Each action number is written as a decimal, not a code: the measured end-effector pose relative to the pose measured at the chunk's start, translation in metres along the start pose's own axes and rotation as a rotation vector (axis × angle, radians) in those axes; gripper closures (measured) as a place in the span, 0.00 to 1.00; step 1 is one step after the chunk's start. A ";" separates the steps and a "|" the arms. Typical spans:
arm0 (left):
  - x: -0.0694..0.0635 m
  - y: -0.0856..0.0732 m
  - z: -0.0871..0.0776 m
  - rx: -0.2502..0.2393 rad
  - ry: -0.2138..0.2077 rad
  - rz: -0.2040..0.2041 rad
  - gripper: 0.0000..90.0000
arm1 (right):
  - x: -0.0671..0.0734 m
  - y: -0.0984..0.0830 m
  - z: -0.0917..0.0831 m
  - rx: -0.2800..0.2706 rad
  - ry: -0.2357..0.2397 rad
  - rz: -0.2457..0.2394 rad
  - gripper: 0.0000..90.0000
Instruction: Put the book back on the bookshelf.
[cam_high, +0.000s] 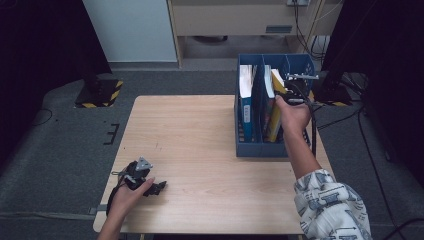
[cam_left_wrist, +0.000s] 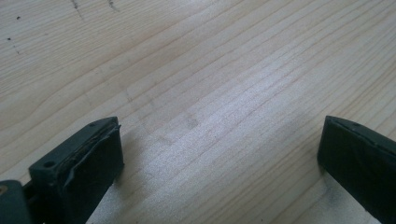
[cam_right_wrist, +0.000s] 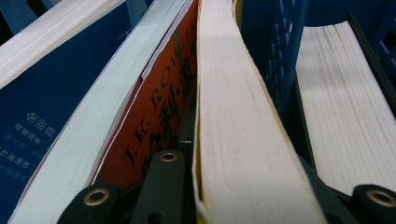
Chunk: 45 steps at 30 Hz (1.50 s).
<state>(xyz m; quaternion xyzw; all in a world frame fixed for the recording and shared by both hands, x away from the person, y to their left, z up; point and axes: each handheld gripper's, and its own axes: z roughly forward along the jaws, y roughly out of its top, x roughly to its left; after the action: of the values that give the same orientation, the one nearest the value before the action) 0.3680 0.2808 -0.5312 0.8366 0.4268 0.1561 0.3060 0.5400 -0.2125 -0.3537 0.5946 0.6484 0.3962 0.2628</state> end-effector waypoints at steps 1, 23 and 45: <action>0.000 0.000 0.000 0.000 0.000 0.000 0.00 | 0.000 0.000 0.001 0.002 0.000 -0.002 0.83; 0.000 0.001 0.000 0.000 -0.001 0.001 0.00 | -0.005 -0.007 0.011 0.021 -0.015 0.006 0.83; 0.000 0.001 0.001 0.001 -0.003 0.003 0.00 | -0.004 -0.007 0.014 0.037 -0.019 -0.012 0.83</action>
<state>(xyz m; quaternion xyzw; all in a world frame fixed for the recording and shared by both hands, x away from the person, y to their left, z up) 0.3686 0.2799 -0.5311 0.8375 0.4253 0.1551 0.3060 0.5477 -0.2133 -0.3678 0.5994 0.6566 0.3767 0.2601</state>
